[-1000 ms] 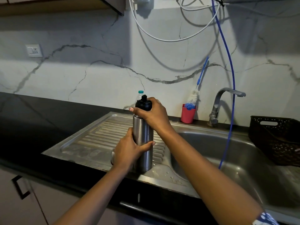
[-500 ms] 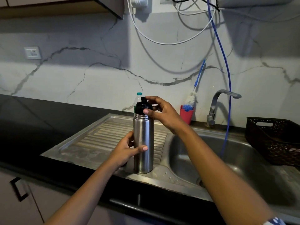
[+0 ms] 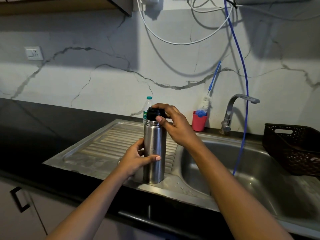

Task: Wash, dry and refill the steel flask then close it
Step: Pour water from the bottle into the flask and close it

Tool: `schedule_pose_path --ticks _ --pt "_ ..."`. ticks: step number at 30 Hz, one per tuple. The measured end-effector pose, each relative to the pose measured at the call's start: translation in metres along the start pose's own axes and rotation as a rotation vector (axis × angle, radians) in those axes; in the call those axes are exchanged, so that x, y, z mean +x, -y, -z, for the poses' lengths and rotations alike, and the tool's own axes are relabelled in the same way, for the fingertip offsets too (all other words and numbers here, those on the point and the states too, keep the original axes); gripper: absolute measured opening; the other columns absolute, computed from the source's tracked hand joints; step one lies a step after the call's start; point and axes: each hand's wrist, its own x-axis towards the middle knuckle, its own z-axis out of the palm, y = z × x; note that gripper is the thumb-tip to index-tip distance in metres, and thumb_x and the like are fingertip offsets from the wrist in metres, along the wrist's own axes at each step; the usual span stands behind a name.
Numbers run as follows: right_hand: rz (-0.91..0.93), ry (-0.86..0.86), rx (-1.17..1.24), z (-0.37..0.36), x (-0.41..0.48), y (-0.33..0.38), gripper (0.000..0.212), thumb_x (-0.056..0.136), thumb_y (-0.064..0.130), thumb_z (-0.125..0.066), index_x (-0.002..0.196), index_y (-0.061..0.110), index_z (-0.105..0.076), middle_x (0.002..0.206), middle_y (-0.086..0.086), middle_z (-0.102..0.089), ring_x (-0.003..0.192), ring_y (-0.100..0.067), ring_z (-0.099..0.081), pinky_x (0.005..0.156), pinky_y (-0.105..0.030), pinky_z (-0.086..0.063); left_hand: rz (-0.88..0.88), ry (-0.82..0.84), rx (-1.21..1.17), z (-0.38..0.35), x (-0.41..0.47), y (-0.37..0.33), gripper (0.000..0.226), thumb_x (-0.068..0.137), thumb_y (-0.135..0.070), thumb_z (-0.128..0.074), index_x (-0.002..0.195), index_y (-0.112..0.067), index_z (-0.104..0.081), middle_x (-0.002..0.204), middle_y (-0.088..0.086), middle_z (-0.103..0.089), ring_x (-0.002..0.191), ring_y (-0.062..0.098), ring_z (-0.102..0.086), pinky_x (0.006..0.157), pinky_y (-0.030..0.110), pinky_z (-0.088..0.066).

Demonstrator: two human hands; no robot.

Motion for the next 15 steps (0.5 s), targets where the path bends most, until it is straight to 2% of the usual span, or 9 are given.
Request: schedule_pose_path --ticks 5,7,9,12,13,15 --pt "-0.039 0.028 0.043 0.003 0.001 0.0 0.034 0.094 0.027 -0.055 0.127 0.03 -0.052 0.129 0.001 -0.052 0.114 -0.013 -0.053 0.098 -0.031 -0.045 0.002 0.065 -0.003 0.002 -0.004 -0.006 0.097 0.03 -0.06 -0.09 0.116 -0.033 -0.055 0.113 -0.007 -0.068 0.107 0.014 -0.064 0.089 0.028 -0.052" --pt "-0.052 0.046 0.061 0.004 -0.001 0.001 0.034 0.095 0.025 -0.054 0.128 0.032 -0.05 0.131 0.002 -0.052 0.117 -0.013 -0.053 0.1 -0.034 -0.044 -0.003 0.084 0.068 0.013 -0.009 -0.011 0.103 0.035 -0.057 -0.089 0.126 -0.034 -0.049 0.125 -0.014 -0.059 0.117 0.008 -0.056 0.095 0.026 -0.044" --pt "-0.077 0.07 0.118 0.006 -0.006 0.002 0.039 0.095 0.021 -0.054 0.129 0.039 -0.045 0.131 0.008 -0.051 0.121 -0.013 -0.051 0.104 -0.037 -0.042 -0.009 -0.016 0.139 0.033 -0.013 -0.01 0.104 0.047 -0.046 -0.09 0.138 -0.031 -0.042 0.131 -0.014 -0.05 0.121 0.005 -0.047 0.101 0.029 -0.036" --pt "-0.107 0.063 0.146 0.004 -0.017 0.003 0.049 0.094 0.022 -0.054 0.133 0.045 -0.036 0.132 0.018 -0.045 0.13 -0.005 -0.04 0.108 -0.034 -0.037 0.004 -0.318 0.317 0.074 -0.024 0.01 0.068 0.074 -0.023 -0.079 0.135 -0.02 -0.049 0.13 0.0 -0.056 0.121 0.013 -0.051 0.095 0.03 -0.04" --pt "-0.091 -0.009 0.123 0.0 -0.022 0.006 0.048 0.094 0.023 -0.054 0.134 0.043 -0.037 0.134 0.017 -0.043 0.129 -0.001 -0.037 0.107 -0.03 -0.036 0.015 -0.393 0.401 0.086 -0.029 0.021 0.056 0.079 -0.022 -0.076 0.13 -0.017 -0.054 0.127 0.005 -0.06 0.12 0.018 -0.054 0.094 0.032 -0.043" --pt "-0.032 -0.241 0.057 -0.013 -0.034 0.017 0.041 0.094 0.019 -0.053 0.13 0.036 -0.045 0.131 0.013 -0.046 0.123 0.001 -0.041 0.102 -0.024 -0.037 0.007 -0.433 0.587 0.1 -0.037 0.038 0.043 0.084 -0.021 -0.072 0.124 -0.015 -0.059 0.123 0.009 -0.063 0.116 0.025 -0.058 0.095 0.037 -0.046"
